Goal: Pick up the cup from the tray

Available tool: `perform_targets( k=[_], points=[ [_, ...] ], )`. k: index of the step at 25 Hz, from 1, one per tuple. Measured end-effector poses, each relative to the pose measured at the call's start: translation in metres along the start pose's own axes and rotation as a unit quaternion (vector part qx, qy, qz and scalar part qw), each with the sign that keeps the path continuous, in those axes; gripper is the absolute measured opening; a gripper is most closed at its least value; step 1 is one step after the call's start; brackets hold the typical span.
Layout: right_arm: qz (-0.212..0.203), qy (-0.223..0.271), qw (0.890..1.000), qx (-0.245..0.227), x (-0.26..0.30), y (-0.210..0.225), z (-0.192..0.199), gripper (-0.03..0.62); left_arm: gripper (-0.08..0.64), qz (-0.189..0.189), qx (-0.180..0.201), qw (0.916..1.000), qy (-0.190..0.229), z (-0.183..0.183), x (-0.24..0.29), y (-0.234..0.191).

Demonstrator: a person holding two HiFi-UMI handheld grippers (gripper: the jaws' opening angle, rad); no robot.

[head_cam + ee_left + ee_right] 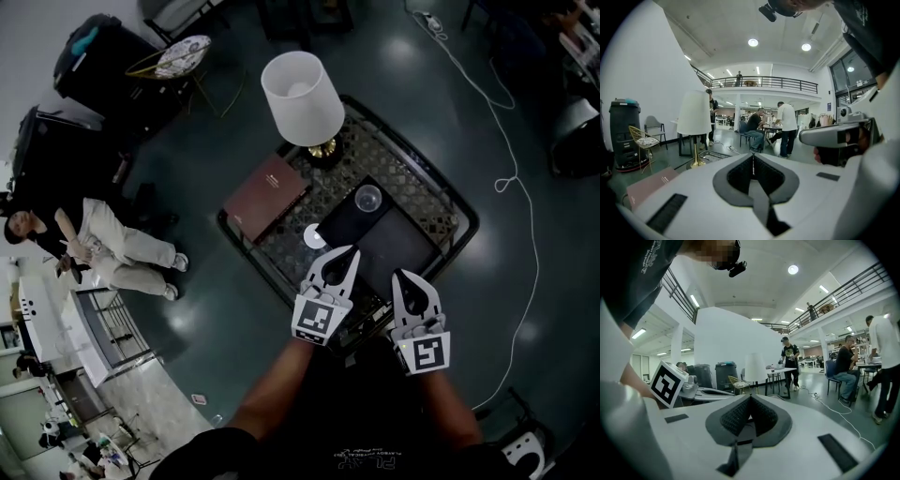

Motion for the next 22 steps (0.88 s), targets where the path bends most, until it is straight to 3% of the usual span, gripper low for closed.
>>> perform_targets(
  k=[7,12,18,22],
  points=[
    [0.008,-0.021,1.0,0.007,0.008,0.009,0.009,0.003,0.022,-0.01,0.008,0.9994,-0.033,0.019,0.031,-0.015],
    [0.009,-0.034,0.999,0.009,0.013,0.017,0.015,0.003,0.172,-0.022,0.01,0.9982,-0.055,0.033,0.054,-0.022],
    [0.016,-0.053,0.998,0.016,0.014,0.026,0.018,0.003,0.288,-0.031,0.016,0.9962,-0.08,0.047,0.077,-0.031],
    [0.018,-0.034,0.999,0.022,0.018,0.029,0.019,0.003,0.328,-0.035,0.015,0.9944,-0.098,0.062,0.093,-0.04]
  ],
)
Point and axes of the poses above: the fingertips, and each gripper's own axes: x forward along the fingers, y to its right, z out of its underside, the point moved 6 cm from there along -x, backward along the fingers, and after that the axes turned 2 degrees about z, right-handed, at the moved point
